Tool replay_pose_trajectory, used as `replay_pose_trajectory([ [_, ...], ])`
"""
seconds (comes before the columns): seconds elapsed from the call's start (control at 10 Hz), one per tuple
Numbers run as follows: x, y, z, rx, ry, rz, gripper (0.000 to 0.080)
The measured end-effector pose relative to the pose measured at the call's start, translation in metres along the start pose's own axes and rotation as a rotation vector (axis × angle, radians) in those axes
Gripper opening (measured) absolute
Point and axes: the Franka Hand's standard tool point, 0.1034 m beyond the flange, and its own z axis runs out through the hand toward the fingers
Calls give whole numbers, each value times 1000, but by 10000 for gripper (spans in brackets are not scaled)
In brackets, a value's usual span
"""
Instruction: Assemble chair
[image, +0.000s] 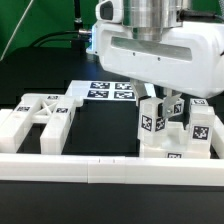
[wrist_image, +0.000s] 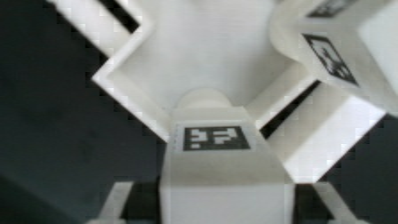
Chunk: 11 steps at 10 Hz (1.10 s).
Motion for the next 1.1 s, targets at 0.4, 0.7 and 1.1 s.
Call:
replay_pose_trajectory([
  [0.4, 2, -3, 1, 48, -3, 201, 288],
  [0.7, -1, -5, 0, 40, -5, 112, 514],
  [1.1, 0, -5, 0, 40, 3, -225, 644],
])
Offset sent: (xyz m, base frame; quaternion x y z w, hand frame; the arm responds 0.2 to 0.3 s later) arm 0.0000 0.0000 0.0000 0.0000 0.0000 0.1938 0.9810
